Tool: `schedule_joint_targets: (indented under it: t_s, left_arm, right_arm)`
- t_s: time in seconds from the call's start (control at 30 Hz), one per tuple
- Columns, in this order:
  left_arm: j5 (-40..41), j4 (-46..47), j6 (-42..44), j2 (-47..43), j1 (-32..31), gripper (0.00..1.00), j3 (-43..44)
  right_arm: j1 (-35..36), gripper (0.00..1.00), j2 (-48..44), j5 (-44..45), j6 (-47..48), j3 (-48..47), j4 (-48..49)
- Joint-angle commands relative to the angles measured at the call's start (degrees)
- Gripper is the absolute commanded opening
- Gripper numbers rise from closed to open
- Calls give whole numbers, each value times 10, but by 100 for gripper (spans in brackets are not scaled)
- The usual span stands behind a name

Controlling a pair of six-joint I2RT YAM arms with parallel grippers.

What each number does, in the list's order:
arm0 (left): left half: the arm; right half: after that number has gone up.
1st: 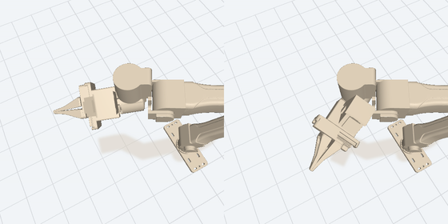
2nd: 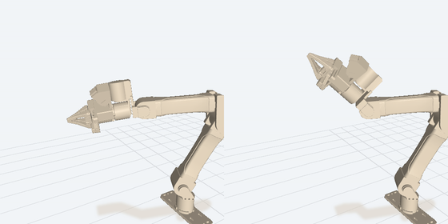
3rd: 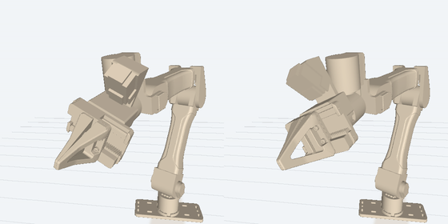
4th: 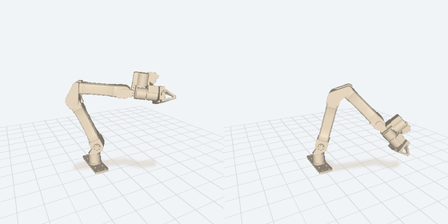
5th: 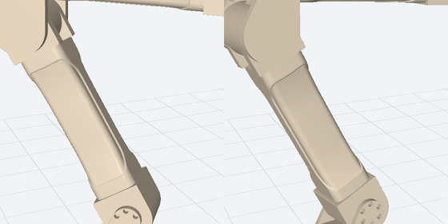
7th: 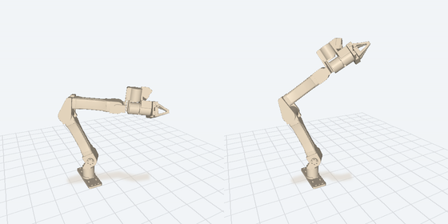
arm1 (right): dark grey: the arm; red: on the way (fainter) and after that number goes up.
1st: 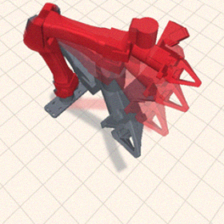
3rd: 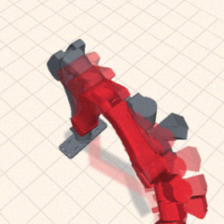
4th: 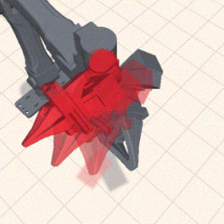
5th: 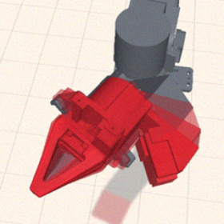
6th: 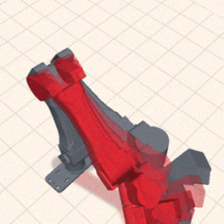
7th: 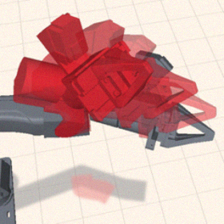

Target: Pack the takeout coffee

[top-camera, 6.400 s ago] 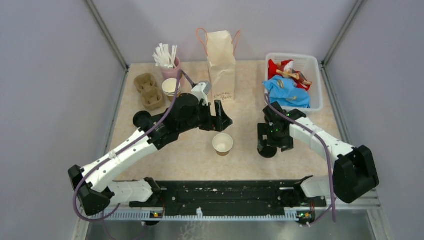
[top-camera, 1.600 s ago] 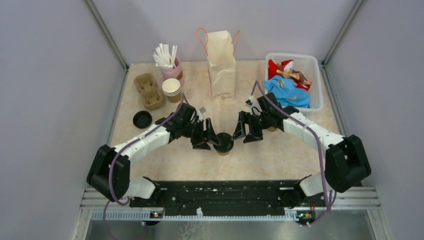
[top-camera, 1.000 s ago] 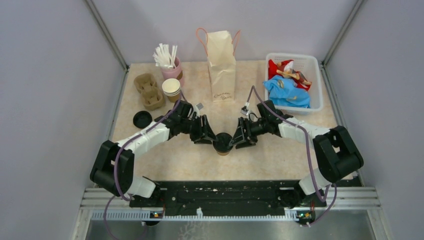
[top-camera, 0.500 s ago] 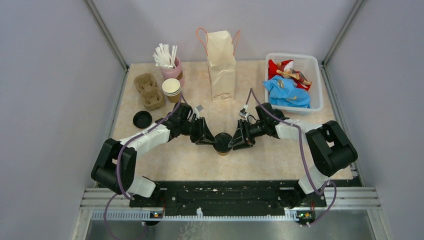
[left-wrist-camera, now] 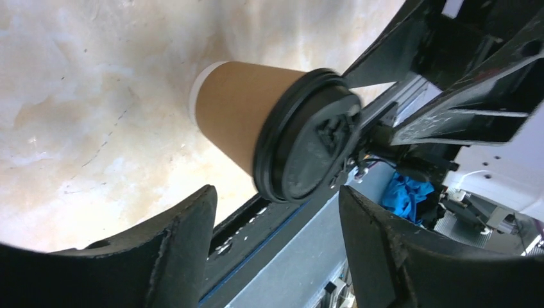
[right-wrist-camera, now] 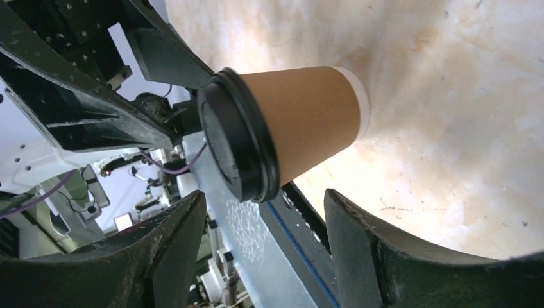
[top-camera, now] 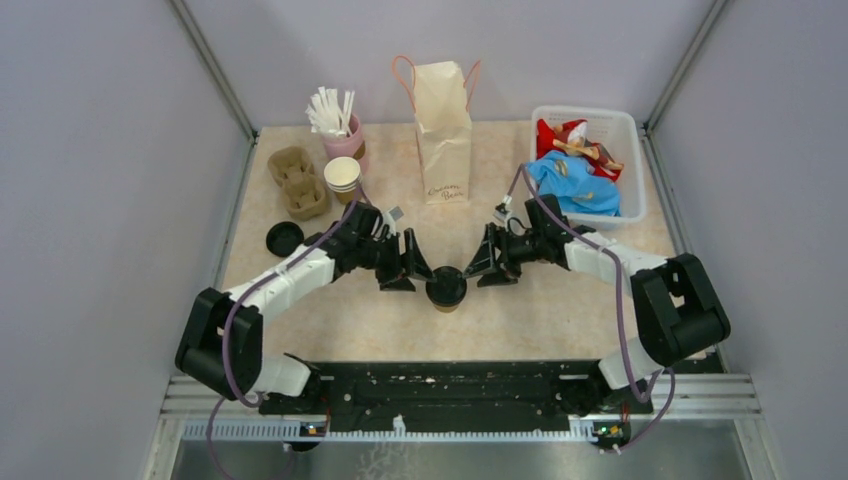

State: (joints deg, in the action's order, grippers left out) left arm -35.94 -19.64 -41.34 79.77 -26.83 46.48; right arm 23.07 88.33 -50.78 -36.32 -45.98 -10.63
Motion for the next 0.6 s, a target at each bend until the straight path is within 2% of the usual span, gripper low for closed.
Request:
schedule_joint_targets:
  t_s: [0.0, 0.07, 0.2, 0.27, 0.43, 0.57]
  left_arm:
    - [4, -7, -5, -41, 11, 75, 36]
    - [1, -2, -13, -42, 15, 68, 29]
    - [0, -7, -19, -25, 17, 47, 14]
    - [-6, -5, -20, -11, 17, 41, 10]
    - [-12, 8, -24, 8, 15, 32, 6]
    - [-9, -3, -18, 19, 15, 28, 6]
  right_arm:
    - [-3, 67, -42, -3, 14, -20, -19]
    - [-3, 65, -42, 0, 10, -9, -13]
    - [-4, 58, -39, 6, -2, 8, 9]
    - [-3, 54, -34, 7, -6, 13, 19]
    - [1, 44, -17, -6, -7, 16, 31]
    - [6, 42, -8, -3, -3, 19, 32]
